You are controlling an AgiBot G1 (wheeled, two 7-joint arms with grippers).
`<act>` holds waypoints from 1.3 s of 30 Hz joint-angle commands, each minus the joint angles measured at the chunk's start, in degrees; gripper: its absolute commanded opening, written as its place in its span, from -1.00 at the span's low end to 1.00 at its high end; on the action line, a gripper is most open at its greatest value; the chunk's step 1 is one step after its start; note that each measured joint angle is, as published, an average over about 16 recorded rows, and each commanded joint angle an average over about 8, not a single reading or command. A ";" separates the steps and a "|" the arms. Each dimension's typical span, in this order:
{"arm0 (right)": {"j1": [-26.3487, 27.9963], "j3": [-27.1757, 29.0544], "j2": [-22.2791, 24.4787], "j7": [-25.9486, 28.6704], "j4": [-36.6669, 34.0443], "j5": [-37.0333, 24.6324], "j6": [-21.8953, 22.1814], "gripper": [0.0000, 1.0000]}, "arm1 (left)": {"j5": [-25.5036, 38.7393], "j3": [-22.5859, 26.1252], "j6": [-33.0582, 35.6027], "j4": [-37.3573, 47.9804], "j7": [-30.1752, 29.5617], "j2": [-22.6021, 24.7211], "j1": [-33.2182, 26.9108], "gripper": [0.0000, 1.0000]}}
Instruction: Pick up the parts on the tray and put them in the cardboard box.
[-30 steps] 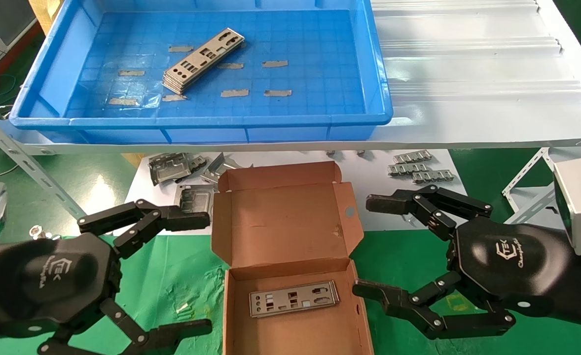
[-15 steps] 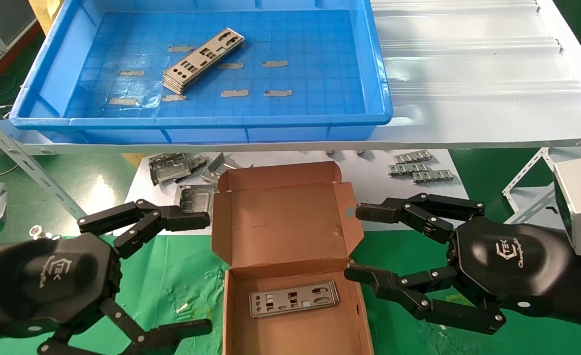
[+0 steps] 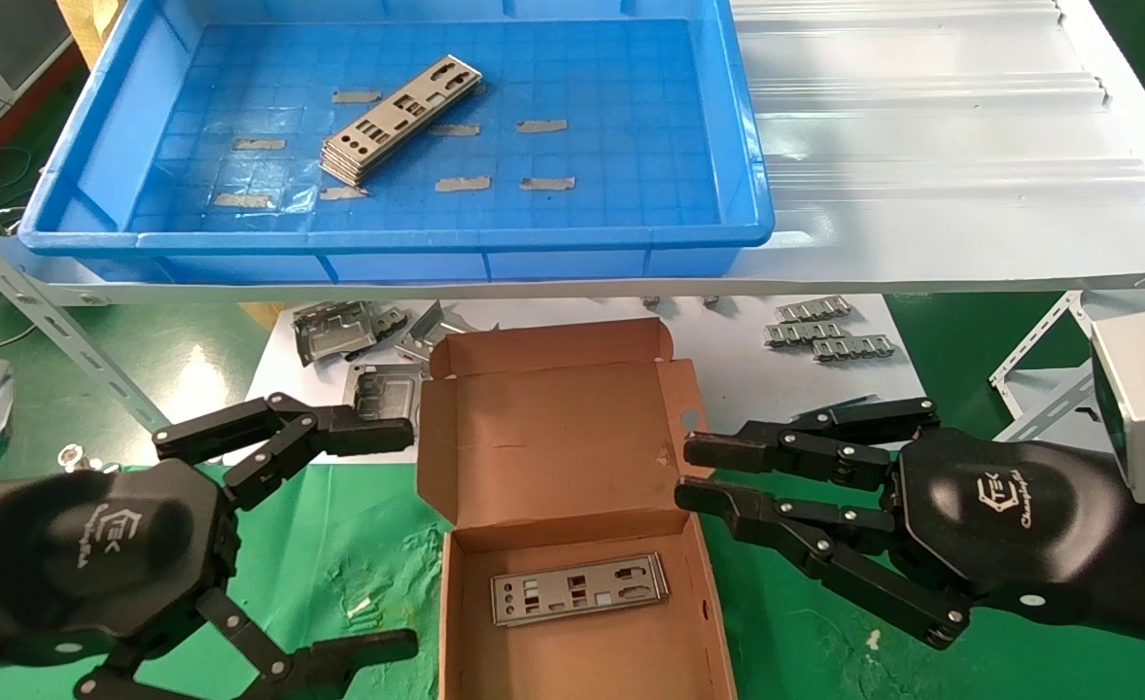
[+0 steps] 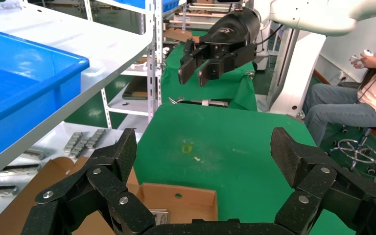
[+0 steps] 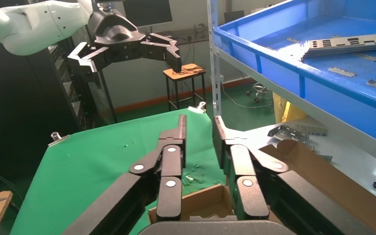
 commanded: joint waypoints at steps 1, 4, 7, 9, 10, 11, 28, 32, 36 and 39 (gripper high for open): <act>0.00 0.00 0.00 0.00 0.00 0.00 0.00 -1.00 | 0.00 0.01 0.00 0.01 0.01 0.01 0.00 1.00; 0.00 0.00 0.00 0.00 0.00 0.00 0.00 -1.00 | 0.01 -0.02 -0.01 -0.02 0.01 -0.01 -0.02 1.00; 0.00 0.00 0.00 0.00 0.00 0.00 0.00 -1.00 | 0.40 -0.16 -0.24 -0.10 0.32 -0.11 -0.58 1.00; 0.00 0.00 0.00 0.00 0.00 0.00 0.00 -1.00 | 1.46 -0.23 -0.90 -0.14 0.57 -0.17 -1.83 1.00; 0.00 0.00 0.00 0.00 0.00 0.00 0.00 -1.00 | 2.20 -0.18 -1.35 -0.06 0.54 -0.12 -2.78 1.00; 0.00 0.00 0.00 0.00 0.00 0.00 0.00 -1.00 | 3.23 -0.08 -1.90 0.07 0.50 -0.03 -4.08 1.00; 0.00 0.00 0.00 0.00 0.00 0.00 0.00 -1.00 | 35.72 13.85 -9.58 34.87 -4.95 19.07 -44.08 1.00; 0.00 0.00 0.00 0.00 0.00 0.00 0.00 -1.00 | 40.55 16.17 -14.43 46.67 -4.11 25.25 -49.95 1.00; 0.00 0.00 0.00 0.00 0.00 0.00 0.00 -0.40 | 43.52 17.40 -21.02 55.02 -2.77 30.31 -53.38 1.00; 0.00 0.00 0.00 0.00 0.00 0.00 0.00 0.35 | 44.81 17.89 -25.32 59.24 -1.81 33.12 -54.77 1.00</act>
